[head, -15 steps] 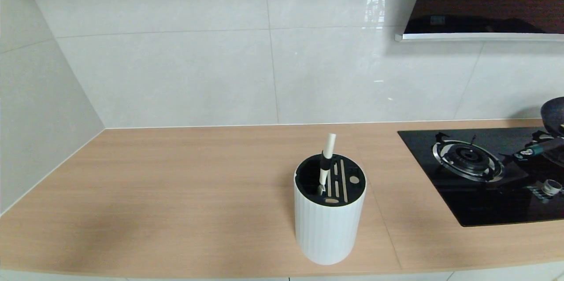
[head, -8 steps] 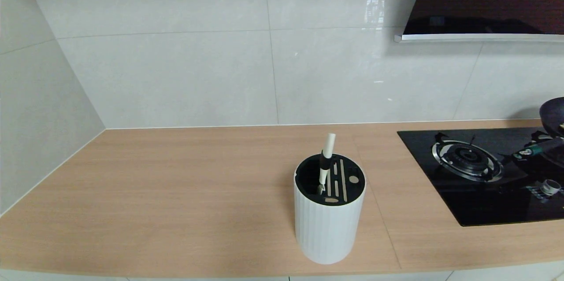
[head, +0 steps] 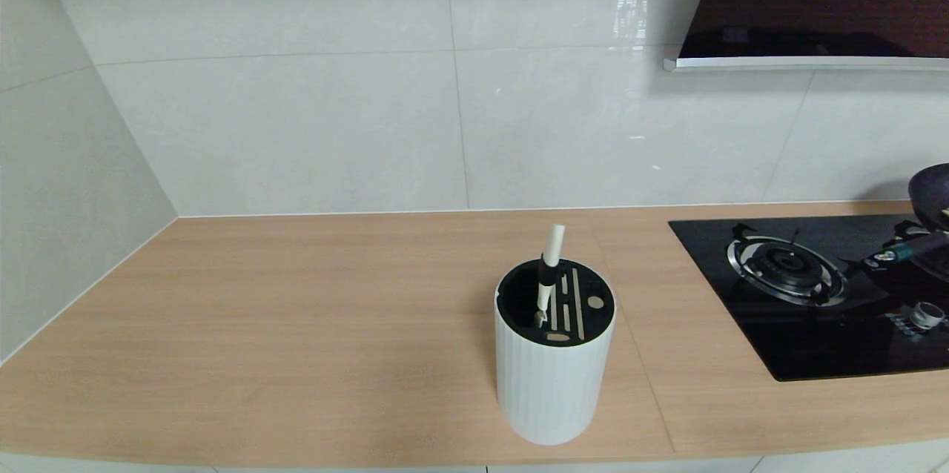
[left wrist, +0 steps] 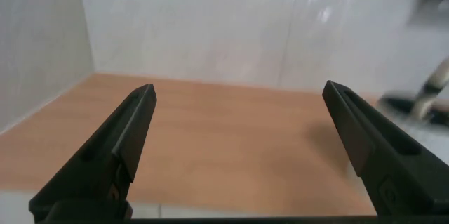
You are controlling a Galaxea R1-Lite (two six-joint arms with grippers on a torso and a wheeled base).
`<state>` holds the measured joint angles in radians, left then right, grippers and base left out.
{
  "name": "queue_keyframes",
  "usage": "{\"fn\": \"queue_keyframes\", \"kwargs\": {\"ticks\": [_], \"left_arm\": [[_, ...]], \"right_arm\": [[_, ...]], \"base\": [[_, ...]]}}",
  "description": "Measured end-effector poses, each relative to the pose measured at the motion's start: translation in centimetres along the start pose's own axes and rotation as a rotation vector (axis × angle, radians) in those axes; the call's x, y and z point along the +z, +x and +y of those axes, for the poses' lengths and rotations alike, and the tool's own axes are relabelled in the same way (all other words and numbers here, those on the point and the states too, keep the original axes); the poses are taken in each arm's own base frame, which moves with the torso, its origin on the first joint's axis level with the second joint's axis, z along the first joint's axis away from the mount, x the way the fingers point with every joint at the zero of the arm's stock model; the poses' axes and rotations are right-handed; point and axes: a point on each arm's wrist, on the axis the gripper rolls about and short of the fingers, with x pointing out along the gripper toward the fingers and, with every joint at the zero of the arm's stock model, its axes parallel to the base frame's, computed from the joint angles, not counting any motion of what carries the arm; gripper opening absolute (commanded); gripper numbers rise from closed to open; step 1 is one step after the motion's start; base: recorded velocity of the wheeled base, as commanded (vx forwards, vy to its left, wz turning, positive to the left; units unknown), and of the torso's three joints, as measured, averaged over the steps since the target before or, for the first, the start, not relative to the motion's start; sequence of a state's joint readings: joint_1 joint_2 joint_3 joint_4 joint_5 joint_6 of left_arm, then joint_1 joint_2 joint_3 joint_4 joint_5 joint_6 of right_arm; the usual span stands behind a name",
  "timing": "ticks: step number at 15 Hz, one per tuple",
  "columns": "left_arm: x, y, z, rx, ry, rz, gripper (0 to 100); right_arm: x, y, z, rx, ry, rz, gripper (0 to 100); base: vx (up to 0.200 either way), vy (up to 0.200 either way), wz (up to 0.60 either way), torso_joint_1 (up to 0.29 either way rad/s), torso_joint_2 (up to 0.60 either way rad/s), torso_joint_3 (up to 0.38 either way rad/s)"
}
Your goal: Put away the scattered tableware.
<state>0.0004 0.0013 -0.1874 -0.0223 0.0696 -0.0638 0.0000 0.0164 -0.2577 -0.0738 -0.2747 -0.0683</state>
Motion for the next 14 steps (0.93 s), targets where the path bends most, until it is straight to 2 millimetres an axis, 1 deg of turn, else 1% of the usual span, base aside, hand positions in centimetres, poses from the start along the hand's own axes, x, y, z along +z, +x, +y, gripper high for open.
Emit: {"fn": "queue_keyframes", "kwargs": {"ticks": [1, 2, 4, 5, 7, 8, 11, 14], "left_arm": [[-2.2, 0.5, 0.1, 0.011, 0.017, 0.067, 100], [-3.7, 0.7, 0.2, 0.03, 0.025, 0.117, 100], [-5.0, 0.8, 0.3, 0.005, 0.067, 0.177, 100], [-5.3, 0.8, 0.2, -0.028, 0.077, 0.197, 100], [-5.5, 0.8, 0.2, -0.033, 0.073, 0.204, 100], [-5.5, 0.8, 0.2, -0.032, 0.073, 0.205, 100], [-5.5, 0.8, 0.2, -0.033, 0.073, 0.206, 100], [-5.5, 0.8, 0.2, -0.033, 0.072, 0.206, 100]], "right_arm": [[-1.6, 0.4, 0.3, 0.008, -0.018, -0.001, 100], [-3.2, 0.7, 0.5, 0.037, -0.039, 0.004, 100], [-5.0, 0.8, 0.8, 0.119, -0.064, 0.043, 100], [-5.6, 0.7, 0.9, 0.144, -0.073, 0.081, 100], [-7.1, 0.5, 1.0, 0.177, -0.099, 0.215, 100], [-7.5, 0.4, 1.0, 0.184, -0.104, 0.242, 100], [-7.5, 0.4, 1.1, 0.198, -0.084, 0.237, 100], [-7.5, 0.3, 1.4, 0.361, -0.021, 0.243, 100]], "base": [[0.0, 0.0, 0.0, 0.0, 0.0, 0.0], [0.0, 0.0, 0.0, 0.0, 0.0, 0.0], [0.0, 0.0, 0.0, 0.0, 0.0, 0.0], [0.0, 0.0, 0.0, 0.0, 0.0, 0.0], [0.0, 0.0, 0.0, 0.0, 0.0, 0.0], [0.0, 0.0, 0.0, 0.0, 0.0, 0.0], [0.0, 0.0, 0.0, 0.0, 0.0, 0.0], [0.0, 0.0, 0.0, 0.0, 0.0, 0.0]]}}
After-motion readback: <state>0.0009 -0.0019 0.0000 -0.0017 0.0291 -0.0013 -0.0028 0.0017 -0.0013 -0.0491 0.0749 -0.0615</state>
